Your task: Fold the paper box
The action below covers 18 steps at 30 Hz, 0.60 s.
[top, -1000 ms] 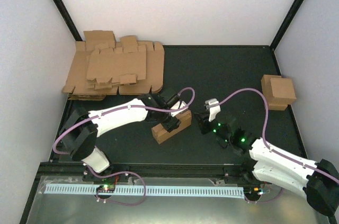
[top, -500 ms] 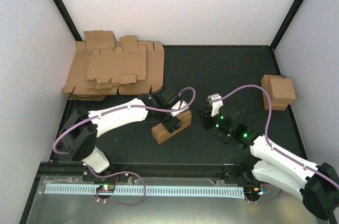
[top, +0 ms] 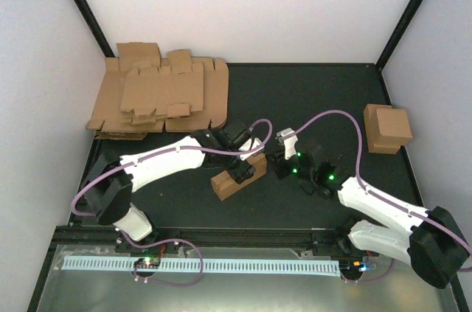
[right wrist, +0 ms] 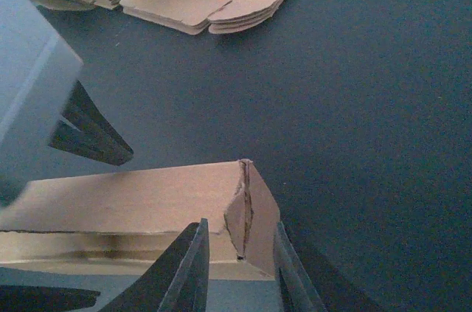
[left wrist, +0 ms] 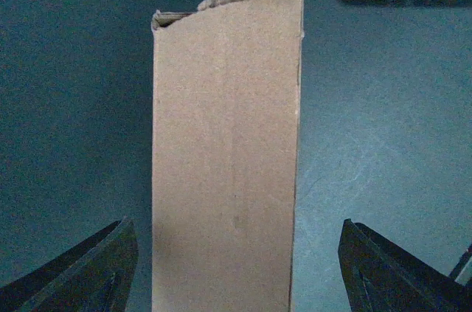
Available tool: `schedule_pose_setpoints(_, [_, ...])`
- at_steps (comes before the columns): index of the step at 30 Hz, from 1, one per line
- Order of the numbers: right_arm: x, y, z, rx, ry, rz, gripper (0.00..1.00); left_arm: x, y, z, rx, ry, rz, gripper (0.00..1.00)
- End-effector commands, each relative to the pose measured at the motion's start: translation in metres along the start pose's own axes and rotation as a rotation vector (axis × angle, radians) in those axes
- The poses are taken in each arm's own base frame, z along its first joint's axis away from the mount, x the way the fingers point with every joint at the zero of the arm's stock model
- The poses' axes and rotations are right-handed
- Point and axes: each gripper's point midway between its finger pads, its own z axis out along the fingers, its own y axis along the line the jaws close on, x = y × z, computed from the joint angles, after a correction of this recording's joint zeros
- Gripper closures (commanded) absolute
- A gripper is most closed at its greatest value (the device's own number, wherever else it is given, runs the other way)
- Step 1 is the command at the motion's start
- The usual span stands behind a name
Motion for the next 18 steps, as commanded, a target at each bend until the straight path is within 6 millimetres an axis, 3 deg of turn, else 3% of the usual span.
schedule_pose_setpoints(1, [-0.019,0.010,0.003,-0.046,-0.029,0.006,0.72,-0.026,-0.007,-0.028,0.016,-0.110,-0.010,0.23])
schedule_pose_setpoints(10, [-0.027,0.010,0.015,-0.041,-0.045,0.042,0.77,-0.020,-0.005,-0.019,0.002,-0.100,-0.028,0.23])
schedule_pose_setpoints(18, [-0.031,0.012,0.018,-0.044,-0.034,0.002,0.89,-0.015,-0.005,-0.008,-0.006,-0.081,-0.036,0.24])
